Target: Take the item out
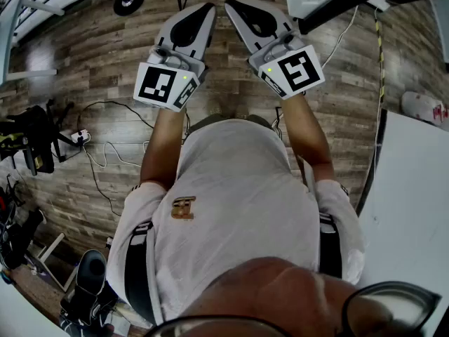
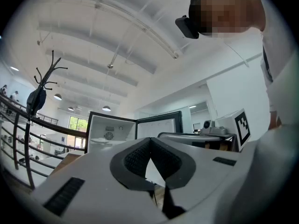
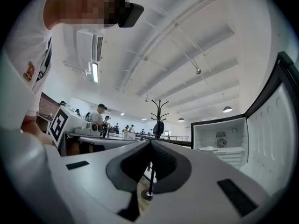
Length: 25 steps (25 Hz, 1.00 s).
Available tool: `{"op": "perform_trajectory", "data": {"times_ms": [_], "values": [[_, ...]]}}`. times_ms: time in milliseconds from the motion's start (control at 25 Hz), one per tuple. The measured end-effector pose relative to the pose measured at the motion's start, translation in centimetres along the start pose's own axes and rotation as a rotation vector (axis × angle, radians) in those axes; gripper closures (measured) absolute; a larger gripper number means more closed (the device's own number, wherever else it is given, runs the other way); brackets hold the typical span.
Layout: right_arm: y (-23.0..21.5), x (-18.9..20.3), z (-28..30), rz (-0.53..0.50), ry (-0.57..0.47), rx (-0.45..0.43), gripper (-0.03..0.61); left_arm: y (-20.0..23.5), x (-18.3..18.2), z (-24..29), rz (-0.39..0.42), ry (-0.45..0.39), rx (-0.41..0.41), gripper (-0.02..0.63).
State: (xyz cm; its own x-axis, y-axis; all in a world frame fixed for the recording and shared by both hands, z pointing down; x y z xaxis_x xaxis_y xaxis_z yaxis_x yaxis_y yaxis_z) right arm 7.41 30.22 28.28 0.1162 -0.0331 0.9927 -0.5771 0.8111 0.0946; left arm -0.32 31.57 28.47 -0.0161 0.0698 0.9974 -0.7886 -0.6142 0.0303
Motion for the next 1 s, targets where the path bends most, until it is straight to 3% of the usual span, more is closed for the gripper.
{"op": "perform_trajectory", "data": {"times_ms": [720,1000], "values": [[-0.1,0.8,2.4,0.036,-0.003,0.005,0.546,2.7,0.7,-0.1,-0.008,-0.023,0.012,0.595],[1.1,-0.7,8.6,0.021,0.001,0.012,0.546,9.1,-0.2,-1.9,0.001,-0.038,0.008,0.595]]}}
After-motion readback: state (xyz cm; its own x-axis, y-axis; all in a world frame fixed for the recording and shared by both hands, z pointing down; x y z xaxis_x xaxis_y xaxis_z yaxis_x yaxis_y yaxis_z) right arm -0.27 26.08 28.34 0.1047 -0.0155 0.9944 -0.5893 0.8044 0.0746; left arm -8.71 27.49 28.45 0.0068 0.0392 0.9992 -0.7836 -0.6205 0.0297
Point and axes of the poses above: the fingertips, and each gripper's own axes: z forward along the fingers, y to its left, x out of its underside, the point moved 4 cm from there along -z, backward along the fingers, and after that the axes turned 11 degrees about y, right-handed, at the moved point
